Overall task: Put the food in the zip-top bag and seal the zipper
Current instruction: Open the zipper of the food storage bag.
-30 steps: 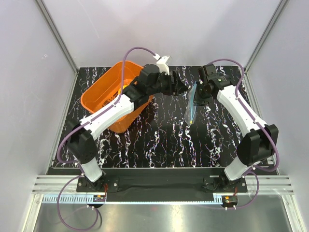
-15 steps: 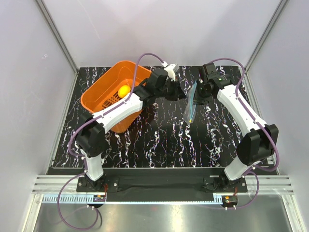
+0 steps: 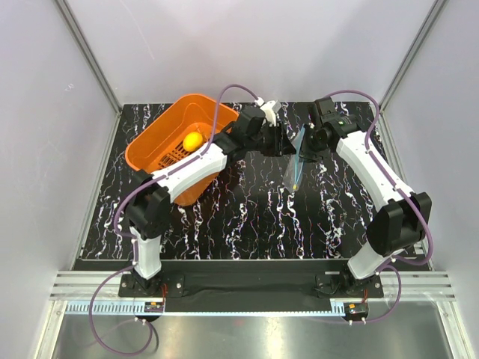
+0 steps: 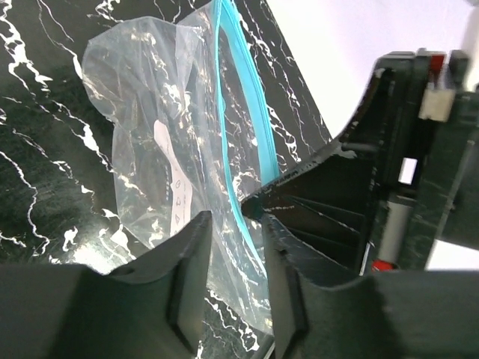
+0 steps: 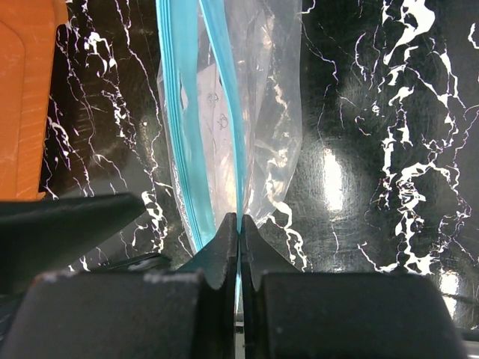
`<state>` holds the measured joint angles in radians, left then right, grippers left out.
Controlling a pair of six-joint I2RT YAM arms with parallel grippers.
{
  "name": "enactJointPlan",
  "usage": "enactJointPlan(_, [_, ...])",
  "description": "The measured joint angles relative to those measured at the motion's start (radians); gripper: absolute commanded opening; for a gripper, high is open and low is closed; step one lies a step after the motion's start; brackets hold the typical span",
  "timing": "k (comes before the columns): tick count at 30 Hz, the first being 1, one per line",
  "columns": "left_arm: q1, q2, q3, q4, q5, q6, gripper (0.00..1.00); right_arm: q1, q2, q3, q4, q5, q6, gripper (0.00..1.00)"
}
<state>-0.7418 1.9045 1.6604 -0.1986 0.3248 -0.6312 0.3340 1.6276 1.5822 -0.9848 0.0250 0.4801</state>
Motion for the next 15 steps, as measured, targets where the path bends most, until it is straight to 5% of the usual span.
enactJointPlan(15, [-0.002, 0.063, 0.054, 0.008, 0.026, -0.025, 0.34, 0.0, 0.0, 0.0, 0.0, -0.011, 0.0, 0.0])
